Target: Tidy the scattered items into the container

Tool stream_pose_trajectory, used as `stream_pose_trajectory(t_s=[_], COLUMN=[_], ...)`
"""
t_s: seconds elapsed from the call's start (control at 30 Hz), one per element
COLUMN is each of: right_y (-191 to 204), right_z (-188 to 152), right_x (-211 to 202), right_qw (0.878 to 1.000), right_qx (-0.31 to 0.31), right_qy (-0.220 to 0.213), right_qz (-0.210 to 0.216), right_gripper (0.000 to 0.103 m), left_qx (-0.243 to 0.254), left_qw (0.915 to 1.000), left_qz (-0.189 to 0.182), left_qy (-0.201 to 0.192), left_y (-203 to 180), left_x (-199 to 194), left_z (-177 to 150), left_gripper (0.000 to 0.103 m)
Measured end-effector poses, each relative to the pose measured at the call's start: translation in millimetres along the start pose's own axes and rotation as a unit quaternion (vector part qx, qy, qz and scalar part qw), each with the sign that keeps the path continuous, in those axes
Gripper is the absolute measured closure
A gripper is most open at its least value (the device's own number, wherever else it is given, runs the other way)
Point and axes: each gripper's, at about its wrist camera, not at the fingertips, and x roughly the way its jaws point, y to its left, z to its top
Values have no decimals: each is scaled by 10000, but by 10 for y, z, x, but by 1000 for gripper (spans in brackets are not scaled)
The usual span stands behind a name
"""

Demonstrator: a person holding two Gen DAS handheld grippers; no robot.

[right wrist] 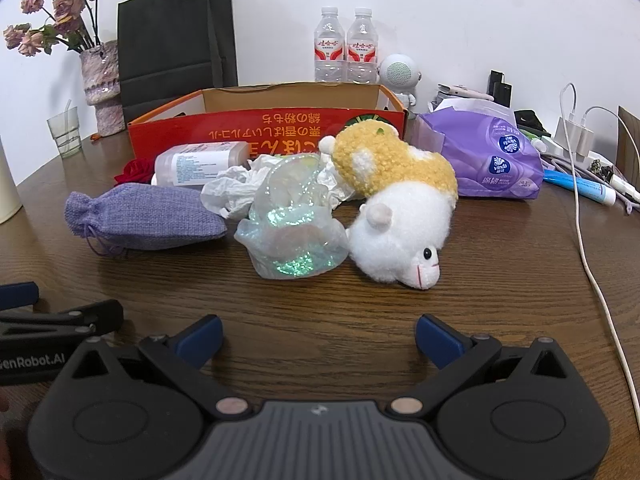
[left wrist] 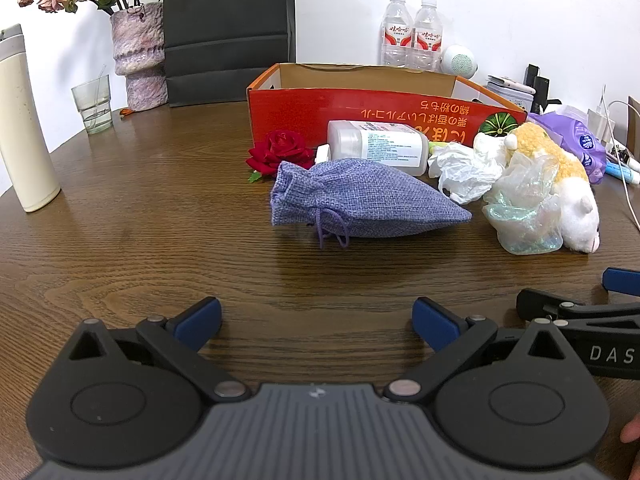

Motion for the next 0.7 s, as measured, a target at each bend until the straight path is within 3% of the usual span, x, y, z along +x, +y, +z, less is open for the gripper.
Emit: stream_pose_trajectory(t_s=[0.13, 0.23, 0.33, 0.4, 0.53, 0.57, 0.6, 0.63, 0.7], right_y=[-21, -68, -58, -8, 61, 65, 68, 64, 42], right_z=[1, 59, 222, 340, 507, 533, 551, 557, 534], right_x=[-37, -234, -357, -327, -98, -28, 23, 70, 152], right_qw=[10000, 9990, 9958, 9932, 9909, 9913, 9916, 9919, 9925], right_qx=[-35, -51, -347, -633, -953, -983, -1006, -1016, -990], right_qy=[4, -355, -783, -885, -714, -607, -536, -473, -314], right_qz=[81, 253, 328, 412, 627, 624, 611, 602, 651], right_gripper=[0, 1, 1, 4, 21, 26, 29, 34, 40], left_qx=[204, 547, 842, 940, 1063, 1039, 1000, 963, 827], left_qw=[9994, 9941, 9869, 9831, 9771, 9761, 9767, 9784, 9802], left_qz=[-253, -710, -932, -1291, -1809, -1892, -1895, -1830, -1798], left_qy=[-85, -609, -1014, -898, -367, -259, -142, -57, -22], left_y=[33, 138, 219, 237, 203, 202, 205, 207, 239], left_x=[-91, -243, -196, -22, 339, 405, 454, 488, 484], left_z=[34, 214, 481, 626, 763, 752, 730, 702, 638], left_gripper=[0, 0, 0, 0, 1, 7, 23, 32, 41])
